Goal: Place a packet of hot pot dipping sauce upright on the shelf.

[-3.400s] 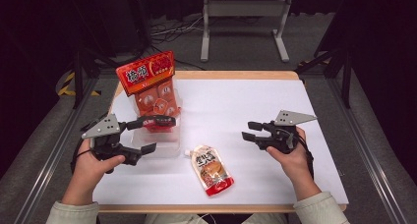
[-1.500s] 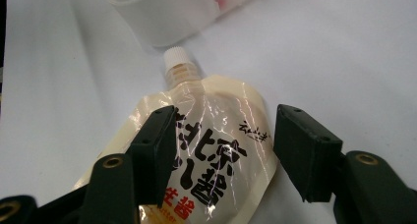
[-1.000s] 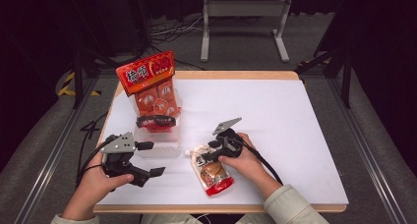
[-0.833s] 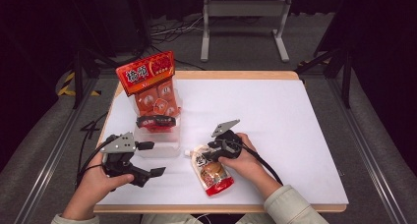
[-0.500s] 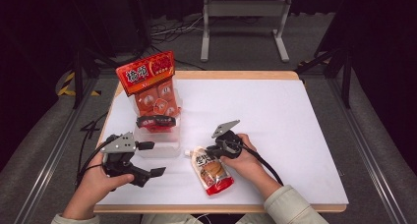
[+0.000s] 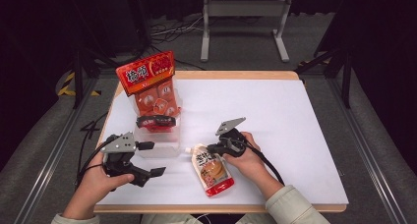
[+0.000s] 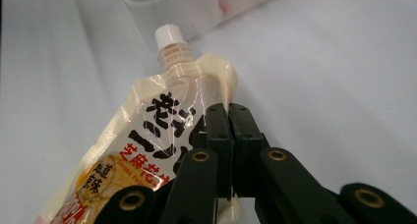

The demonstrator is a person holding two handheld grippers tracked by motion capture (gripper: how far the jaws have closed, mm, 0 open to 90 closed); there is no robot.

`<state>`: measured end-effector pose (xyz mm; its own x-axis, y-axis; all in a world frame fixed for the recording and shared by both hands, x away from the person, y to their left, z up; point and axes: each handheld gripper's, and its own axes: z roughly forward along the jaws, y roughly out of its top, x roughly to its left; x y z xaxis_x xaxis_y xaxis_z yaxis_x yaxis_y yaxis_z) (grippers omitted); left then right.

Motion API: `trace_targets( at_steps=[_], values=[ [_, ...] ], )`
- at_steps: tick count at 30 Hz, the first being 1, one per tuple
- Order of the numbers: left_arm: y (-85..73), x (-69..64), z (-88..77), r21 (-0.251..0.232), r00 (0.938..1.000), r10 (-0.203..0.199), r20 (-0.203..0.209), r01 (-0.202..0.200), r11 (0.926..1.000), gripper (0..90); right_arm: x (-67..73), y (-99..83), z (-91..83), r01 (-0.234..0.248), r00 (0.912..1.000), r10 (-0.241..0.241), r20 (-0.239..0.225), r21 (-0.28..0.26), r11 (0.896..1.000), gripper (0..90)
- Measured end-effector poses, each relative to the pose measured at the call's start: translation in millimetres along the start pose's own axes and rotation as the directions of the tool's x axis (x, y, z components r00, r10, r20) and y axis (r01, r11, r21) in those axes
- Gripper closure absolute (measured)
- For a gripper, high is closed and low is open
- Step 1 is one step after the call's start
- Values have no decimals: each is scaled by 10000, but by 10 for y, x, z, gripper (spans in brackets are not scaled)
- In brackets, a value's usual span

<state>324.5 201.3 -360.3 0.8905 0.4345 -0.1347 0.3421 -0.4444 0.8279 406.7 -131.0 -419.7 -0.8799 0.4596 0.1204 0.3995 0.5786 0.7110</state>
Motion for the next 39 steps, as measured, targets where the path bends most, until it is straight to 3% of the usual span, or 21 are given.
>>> trace_targets(
  at_steps=[17, 30, 39],
  values=[
    [28, -14, 49, -110, 9998, -27, 174, 29, 9999, 97, 136, 166, -524, 375, 9993, -380, -4, -1527, 9876, 896],
    [8, -22, 109, -405, 9994, -97, 325, 110, 9991, 72, 292, 242, -767, 921, 9957, -919, 96, -1847, 9785, 898],
    [6, -8, 184, -770, 10000, 65, 2, -65, 9970, 63, 379, 290, -903, 1165, 9928, -1195, 17, -2367, 9646, 900]
  ],
)
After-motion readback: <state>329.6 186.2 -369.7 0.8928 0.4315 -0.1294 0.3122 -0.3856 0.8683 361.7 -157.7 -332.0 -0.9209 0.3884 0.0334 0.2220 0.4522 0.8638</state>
